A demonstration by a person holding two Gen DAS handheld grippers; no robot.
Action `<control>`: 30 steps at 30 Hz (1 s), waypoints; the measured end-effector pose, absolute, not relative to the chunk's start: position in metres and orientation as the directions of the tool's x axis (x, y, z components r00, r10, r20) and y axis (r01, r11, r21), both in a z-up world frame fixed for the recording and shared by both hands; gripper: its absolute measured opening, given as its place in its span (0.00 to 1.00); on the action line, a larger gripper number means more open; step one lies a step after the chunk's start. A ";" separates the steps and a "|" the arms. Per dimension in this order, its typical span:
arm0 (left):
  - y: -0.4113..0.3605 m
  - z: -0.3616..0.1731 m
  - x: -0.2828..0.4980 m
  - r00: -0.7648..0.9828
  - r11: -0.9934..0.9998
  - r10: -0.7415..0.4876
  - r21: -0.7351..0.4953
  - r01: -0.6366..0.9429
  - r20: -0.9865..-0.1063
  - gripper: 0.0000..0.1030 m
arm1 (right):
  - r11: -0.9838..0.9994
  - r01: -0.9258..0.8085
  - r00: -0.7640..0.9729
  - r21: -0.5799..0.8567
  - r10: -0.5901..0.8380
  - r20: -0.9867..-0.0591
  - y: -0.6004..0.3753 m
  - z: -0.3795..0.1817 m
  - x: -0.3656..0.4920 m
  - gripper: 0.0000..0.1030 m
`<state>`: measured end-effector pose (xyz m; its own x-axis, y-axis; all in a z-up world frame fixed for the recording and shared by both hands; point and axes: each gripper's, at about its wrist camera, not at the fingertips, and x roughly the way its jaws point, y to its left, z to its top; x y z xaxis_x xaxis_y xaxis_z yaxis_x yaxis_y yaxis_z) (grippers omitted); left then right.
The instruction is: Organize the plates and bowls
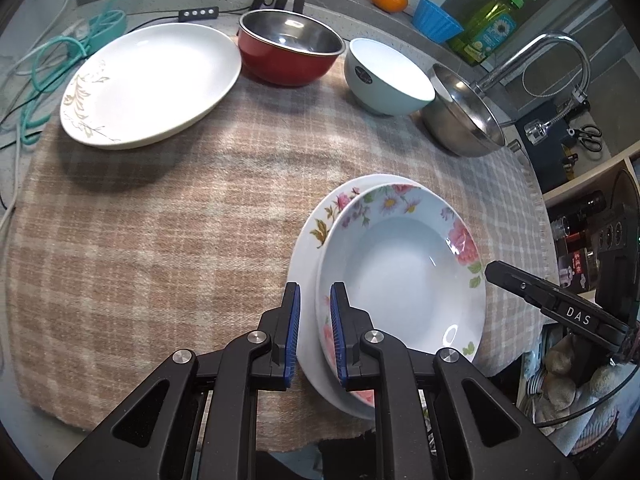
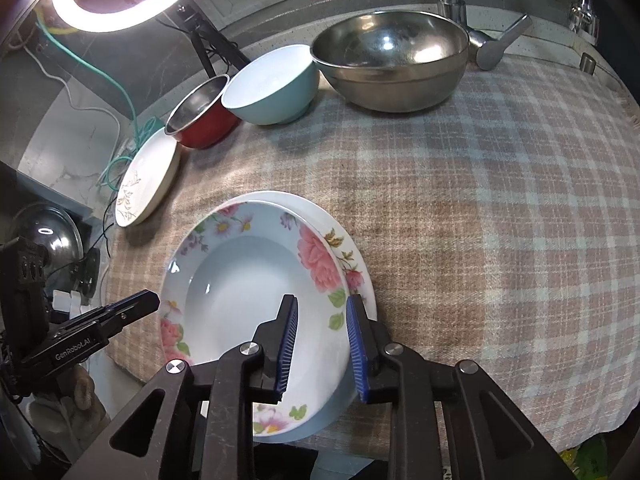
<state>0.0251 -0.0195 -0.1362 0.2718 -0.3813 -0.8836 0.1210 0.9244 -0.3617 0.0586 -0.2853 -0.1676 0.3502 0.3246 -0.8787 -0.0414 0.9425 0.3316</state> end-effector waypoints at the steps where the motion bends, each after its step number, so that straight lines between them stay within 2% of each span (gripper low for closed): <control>1: -0.017 -0.135 0.025 0.274 0.924 -0.382 -0.363 0.119 -0.882 0.13 | 0.941 -0.044 0.353 0.335 0.328 -0.876 -0.283 -0.165 0.059 0.22; 17: 0.068 -0.119 0.047 0.363 0.938 -0.333 -0.345 0.032 -0.870 0.14 | 0.917 -0.162 0.358 0.365 0.400 -0.844 -0.202 -0.136 0.087 0.22; 30: 0.151 -0.106 0.112 0.419 0.953 -0.287 -0.300 0.036 -0.862 0.14 | 0.904 -0.184 0.350 0.387 0.428 -0.833 -0.121 -0.133 0.118 0.22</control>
